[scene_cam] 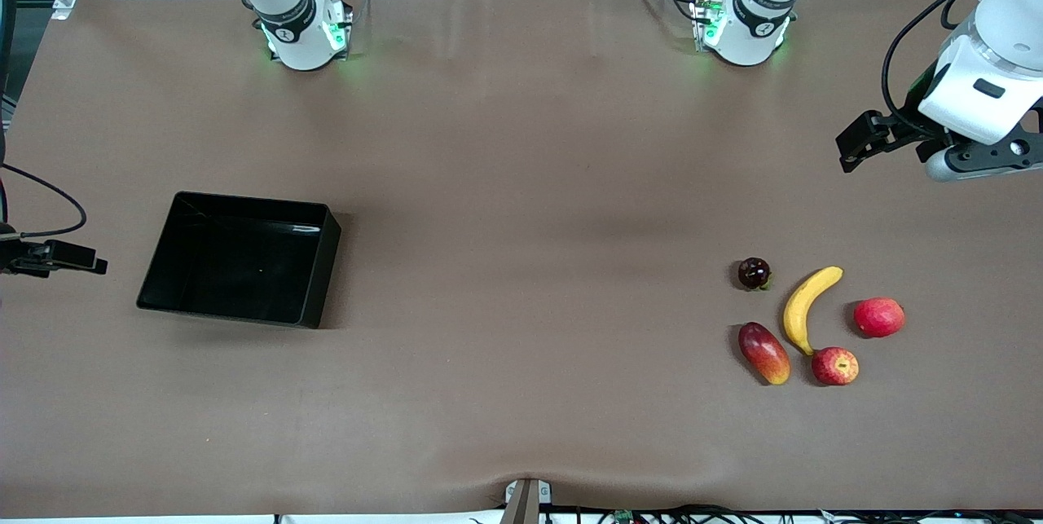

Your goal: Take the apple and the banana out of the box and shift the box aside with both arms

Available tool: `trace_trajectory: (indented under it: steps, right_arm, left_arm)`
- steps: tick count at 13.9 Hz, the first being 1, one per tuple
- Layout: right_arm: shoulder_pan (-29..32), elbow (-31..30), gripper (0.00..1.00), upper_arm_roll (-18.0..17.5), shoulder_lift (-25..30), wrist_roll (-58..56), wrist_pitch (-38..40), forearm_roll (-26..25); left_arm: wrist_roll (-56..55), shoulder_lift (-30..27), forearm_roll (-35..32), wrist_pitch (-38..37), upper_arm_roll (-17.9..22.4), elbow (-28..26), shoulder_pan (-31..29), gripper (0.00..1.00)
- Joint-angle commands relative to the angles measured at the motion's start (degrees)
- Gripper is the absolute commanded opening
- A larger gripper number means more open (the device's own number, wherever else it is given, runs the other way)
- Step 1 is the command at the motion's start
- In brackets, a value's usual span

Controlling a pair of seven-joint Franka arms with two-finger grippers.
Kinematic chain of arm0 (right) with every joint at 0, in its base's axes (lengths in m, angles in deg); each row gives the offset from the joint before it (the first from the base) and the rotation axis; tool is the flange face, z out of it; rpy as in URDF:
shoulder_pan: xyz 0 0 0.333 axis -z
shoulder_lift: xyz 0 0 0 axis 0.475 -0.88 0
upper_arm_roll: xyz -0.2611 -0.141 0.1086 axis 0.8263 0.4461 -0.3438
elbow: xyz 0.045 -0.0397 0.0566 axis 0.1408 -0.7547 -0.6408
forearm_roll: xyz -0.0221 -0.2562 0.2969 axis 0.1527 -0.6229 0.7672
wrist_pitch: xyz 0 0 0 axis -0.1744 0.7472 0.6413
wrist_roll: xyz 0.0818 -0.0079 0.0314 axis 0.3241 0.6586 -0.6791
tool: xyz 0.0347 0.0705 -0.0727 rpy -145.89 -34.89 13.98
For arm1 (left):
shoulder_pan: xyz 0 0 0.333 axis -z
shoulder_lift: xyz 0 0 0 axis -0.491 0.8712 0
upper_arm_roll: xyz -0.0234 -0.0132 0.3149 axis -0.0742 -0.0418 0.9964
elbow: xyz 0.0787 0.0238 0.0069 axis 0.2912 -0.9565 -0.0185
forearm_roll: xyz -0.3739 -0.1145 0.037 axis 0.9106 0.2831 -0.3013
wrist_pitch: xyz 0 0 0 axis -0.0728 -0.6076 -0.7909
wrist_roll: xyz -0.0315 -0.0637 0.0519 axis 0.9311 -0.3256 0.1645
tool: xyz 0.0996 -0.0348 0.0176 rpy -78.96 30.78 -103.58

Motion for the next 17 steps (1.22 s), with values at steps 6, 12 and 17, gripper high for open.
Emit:
trace_trajectory:
  steps: [6, 12, 17]
  right_arm:
    - [-8.91, 12.81, 1.00, 0.62, -0.37, 0.47, 1.50, -1.66]
    - [-11.48, -0.50, 1.00, 0.36, 12.78, 10.58, 8.19, -2.72]
    - [-12.36, -26.89, 1.00, 0.00, 30.99, 10.49, 0.09, -7.38]
  left_arm:
    - [-0.14, -0.56, 1.33, 0.70, 0.04, -0.52, -0.44, 1.00]
    - [1.01, -0.73, 3.62, 0.52, 0.04, -0.61, -2.82, 1.00]
    - [1.01, -0.74, 3.44, 0.35, 0.04, -0.61, -2.73, 1.00]
